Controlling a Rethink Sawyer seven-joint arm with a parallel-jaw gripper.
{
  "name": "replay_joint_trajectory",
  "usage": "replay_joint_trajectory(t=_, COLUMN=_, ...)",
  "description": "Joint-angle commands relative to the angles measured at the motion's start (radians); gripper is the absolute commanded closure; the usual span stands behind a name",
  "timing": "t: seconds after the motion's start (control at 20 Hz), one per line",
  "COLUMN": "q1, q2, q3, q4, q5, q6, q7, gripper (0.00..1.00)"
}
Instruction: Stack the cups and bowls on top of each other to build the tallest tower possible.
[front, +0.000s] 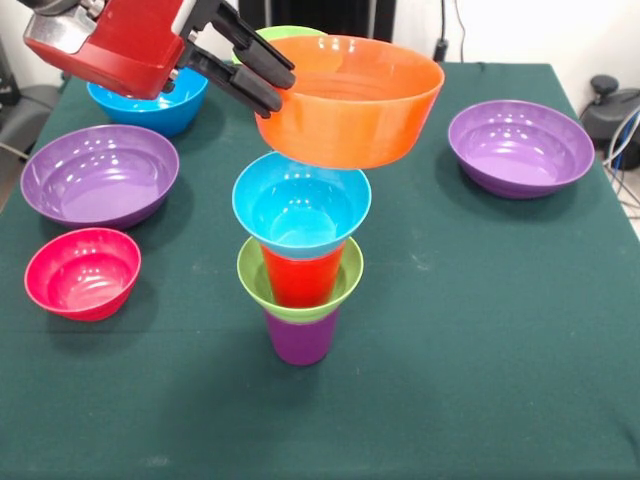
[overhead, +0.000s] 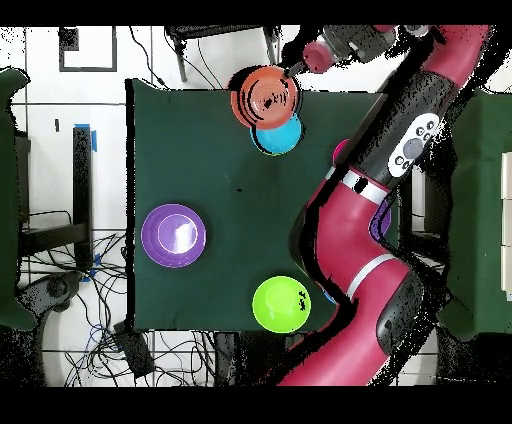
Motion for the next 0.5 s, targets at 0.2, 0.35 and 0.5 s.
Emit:
replay_joint_trajectory(t=0.2, q1=0.021, q2=-0.013, q3=-0.178, q4=-0.136, q5=-0.093, q6=-0.036, q7=-0.105, gripper=1.00)
replay_joint_trajectory(t=0.35, q1=0.021, q2=-0.011, q3=-0.179, q4=-0.137, q5=-0.094, q6=-0.043, q7=-0.115, gripper=1.00)
replay_joint_trajectory(t=0.5, q1=0.020, q2=-0.009, q3=-0.183, q4=-0.136, q5=-0.090, q6=-0.044, q7=-0.118, gripper=1.00)
